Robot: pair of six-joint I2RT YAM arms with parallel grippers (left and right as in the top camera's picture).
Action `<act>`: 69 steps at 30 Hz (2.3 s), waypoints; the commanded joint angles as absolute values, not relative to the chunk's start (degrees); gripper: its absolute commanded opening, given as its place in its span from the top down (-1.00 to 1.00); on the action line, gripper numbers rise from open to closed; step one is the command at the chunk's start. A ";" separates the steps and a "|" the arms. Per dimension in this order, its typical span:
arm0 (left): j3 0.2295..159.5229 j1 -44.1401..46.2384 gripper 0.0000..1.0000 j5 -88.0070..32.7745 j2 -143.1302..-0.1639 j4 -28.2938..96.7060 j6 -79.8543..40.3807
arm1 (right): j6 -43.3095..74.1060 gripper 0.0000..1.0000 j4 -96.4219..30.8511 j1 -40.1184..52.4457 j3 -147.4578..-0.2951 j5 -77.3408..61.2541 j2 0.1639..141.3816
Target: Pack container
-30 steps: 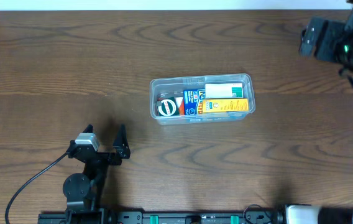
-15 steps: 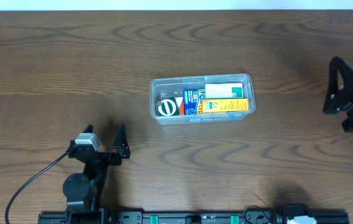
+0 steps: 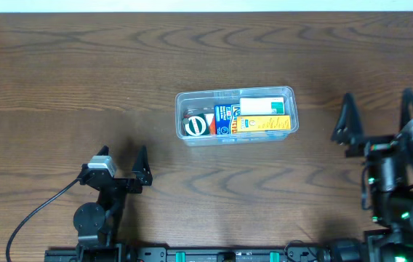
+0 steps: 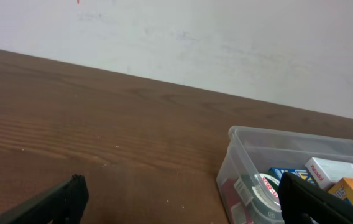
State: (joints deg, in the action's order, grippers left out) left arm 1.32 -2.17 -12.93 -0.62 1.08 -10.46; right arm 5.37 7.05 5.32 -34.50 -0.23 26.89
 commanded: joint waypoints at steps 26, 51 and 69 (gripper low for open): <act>0.23 -2.46 -0.96 -13.28 -0.23 2.92 -9.89 | 4.56 -0.98 1.89 4.89 -0.32 -3.64 1.37; 0.23 -2.44 -0.96 -13.28 -0.23 2.92 -9.89 | 3.11 -0.98 -4.05 4.89 -0.32 -3.03 0.34; 0.23 -2.46 -0.96 -13.28 -0.23 2.92 -9.89 | 3.09 -0.99 -4.05 4.89 -0.32 -3.03 0.34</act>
